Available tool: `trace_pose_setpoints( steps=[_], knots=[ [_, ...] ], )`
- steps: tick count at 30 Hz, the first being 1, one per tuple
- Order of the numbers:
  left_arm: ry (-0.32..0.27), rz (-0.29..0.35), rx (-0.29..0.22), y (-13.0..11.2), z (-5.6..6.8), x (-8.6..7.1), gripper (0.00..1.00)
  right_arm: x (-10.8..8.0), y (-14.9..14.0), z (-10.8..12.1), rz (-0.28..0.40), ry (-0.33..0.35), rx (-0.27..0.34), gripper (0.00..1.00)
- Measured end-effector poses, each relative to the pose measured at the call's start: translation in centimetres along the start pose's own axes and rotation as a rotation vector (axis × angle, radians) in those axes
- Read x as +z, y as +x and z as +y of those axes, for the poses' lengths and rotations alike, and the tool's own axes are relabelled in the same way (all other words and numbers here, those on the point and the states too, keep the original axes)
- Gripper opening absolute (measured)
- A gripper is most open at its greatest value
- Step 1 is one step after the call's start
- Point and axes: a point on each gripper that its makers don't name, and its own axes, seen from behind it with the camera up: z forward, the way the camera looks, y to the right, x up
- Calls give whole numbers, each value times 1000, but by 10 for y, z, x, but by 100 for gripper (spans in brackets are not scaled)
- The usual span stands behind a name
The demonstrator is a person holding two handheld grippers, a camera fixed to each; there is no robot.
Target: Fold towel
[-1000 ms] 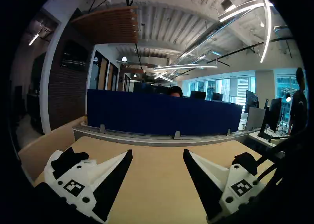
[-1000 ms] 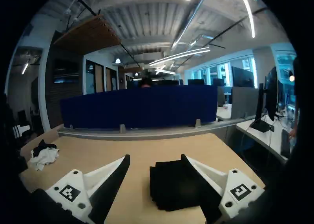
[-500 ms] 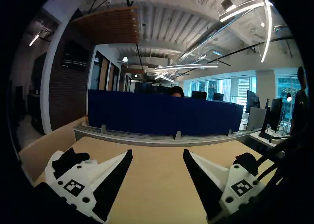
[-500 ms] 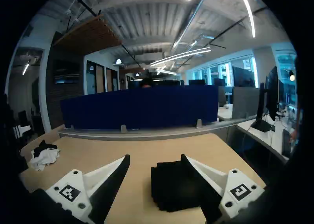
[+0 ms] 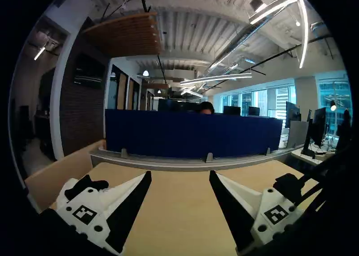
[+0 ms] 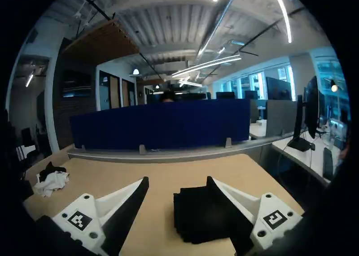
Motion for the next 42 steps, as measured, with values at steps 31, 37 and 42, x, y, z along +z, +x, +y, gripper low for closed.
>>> trace_pose_setpoints(
  steps=[31, 37, 42],
  knots=[
    [91, 64, 94, -100, -39, 11, 96, 9, 19, -24, 6, 24, -105, 100],
    [88, 74, 81, -127, -48, 18, 96, 19, 9, -41, 15, 36, -130, 100],
    [90, 71, 74, -149, -55, 22, 96, 26, 4, -54, 22, 49, -136, 100]
  ],
)
